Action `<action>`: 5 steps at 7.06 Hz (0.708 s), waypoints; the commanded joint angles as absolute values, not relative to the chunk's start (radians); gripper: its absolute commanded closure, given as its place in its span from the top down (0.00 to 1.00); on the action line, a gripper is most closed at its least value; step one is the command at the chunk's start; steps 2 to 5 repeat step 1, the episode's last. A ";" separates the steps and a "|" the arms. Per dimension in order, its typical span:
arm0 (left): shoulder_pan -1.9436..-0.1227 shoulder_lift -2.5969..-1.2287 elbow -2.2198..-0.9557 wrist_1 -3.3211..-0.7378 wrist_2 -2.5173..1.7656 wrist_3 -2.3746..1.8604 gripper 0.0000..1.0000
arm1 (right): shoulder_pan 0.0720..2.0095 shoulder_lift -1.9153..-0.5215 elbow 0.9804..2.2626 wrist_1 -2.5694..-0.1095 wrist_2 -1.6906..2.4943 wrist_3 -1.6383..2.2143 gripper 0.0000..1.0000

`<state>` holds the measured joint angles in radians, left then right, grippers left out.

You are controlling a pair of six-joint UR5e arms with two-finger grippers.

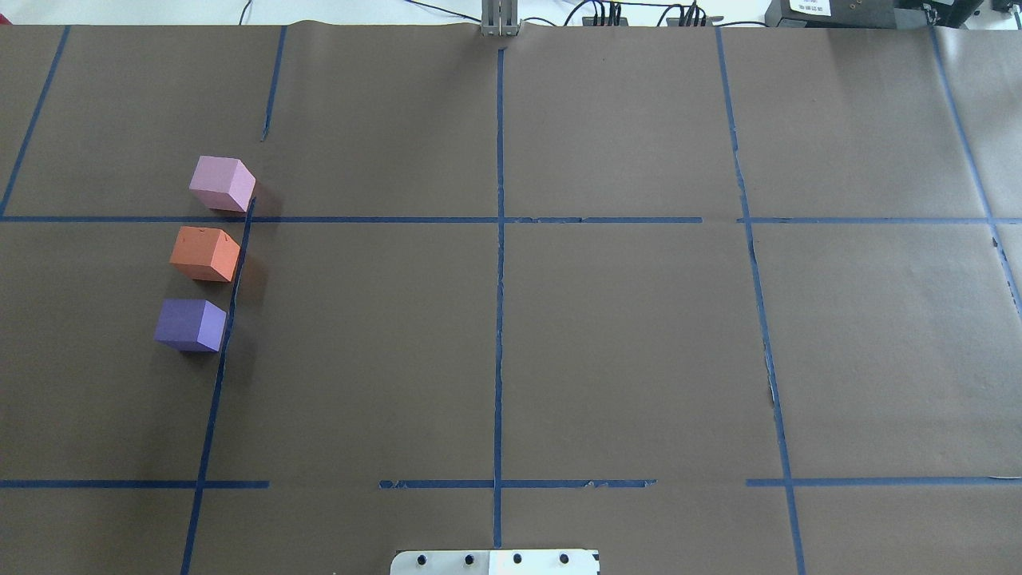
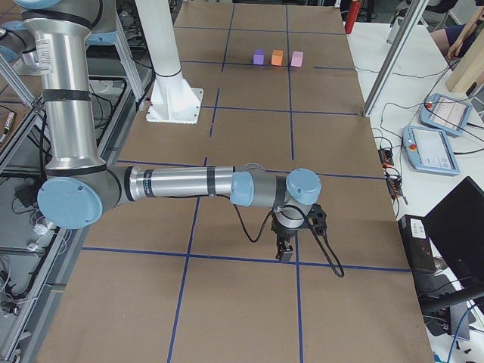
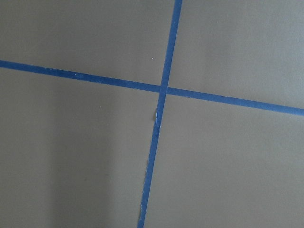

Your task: Arrange blocks in a line

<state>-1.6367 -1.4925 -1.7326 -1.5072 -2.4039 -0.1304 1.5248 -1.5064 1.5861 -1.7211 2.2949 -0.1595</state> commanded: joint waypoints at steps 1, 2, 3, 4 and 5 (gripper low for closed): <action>-1.638 -1.494 -1.735 -1.506 -2.404 -0.130 1.00 | 1.525 -1.506 1.586 -1.721 2.295 -0.160 1.00; -1.638 -1.494 -1.735 -1.506 -2.404 -0.130 1.00 | 1.525 -1.506 1.586 -1.721 2.295 -0.160 1.00; -1.638 -1.494 -1.735 -1.506 -2.404 -0.130 1.00 | 1.525 -1.506 1.586 -1.721 2.295 -0.160 1.00; -1.638 -1.494 -1.735 -1.506 -2.404 -0.130 1.00 | 1.525 -1.506 1.586 -1.721 2.295 -0.160 1.00; -1.638 -1.494 -1.735 -1.506 -2.404 -0.130 1.00 | 1.525 -1.506 1.586 -1.721 2.295 -0.160 1.00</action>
